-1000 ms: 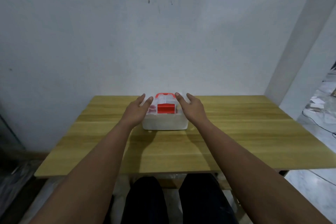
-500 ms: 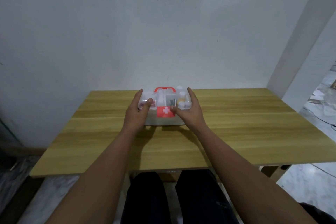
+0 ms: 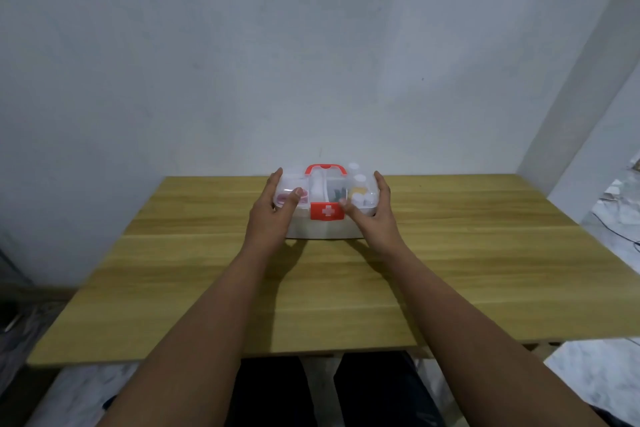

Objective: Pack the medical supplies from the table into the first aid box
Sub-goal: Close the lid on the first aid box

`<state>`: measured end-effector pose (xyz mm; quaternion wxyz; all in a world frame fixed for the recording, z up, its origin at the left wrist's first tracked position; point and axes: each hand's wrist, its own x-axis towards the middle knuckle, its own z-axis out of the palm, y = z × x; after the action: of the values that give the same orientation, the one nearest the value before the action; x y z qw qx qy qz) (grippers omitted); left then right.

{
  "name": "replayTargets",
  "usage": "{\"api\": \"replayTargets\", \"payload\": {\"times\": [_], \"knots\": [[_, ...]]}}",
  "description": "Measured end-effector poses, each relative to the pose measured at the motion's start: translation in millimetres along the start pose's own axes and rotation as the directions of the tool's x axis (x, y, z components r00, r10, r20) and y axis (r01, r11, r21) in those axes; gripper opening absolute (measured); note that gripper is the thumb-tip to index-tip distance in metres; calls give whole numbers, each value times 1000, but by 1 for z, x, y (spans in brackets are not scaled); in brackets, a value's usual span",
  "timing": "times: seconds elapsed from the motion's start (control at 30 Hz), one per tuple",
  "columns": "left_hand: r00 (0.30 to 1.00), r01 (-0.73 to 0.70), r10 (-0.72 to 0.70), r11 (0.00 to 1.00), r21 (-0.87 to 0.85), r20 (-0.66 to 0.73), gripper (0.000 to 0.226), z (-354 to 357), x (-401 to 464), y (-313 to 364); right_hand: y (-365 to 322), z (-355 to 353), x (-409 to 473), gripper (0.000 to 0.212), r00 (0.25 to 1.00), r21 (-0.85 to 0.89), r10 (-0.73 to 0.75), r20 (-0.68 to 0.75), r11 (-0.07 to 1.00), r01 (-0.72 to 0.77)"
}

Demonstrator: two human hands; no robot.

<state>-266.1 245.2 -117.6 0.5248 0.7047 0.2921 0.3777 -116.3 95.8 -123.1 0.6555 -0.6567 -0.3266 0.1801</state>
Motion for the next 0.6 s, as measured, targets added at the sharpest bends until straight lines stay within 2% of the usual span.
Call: {"api": "replayTargets", "payload": {"times": [0.1, 0.2, 0.6], "knots": [[1000, 18, -18, 999, -27, 11, 74, 7, 16, -4, 1, 5, 14, 83, 996, 94, 56, -65, 994, -50], [1000, 23, -22, 999, -34, 10, 73, 12, 32, -8, 4, 9, 28, 86, 992, 144, 90, -83, 987, -77], [999, 30, -30, 999, -22, 16, 88, 33, 95, -21, 16, 12, 88, 98, 984, 149, 88, -157, 987, -65]]}}
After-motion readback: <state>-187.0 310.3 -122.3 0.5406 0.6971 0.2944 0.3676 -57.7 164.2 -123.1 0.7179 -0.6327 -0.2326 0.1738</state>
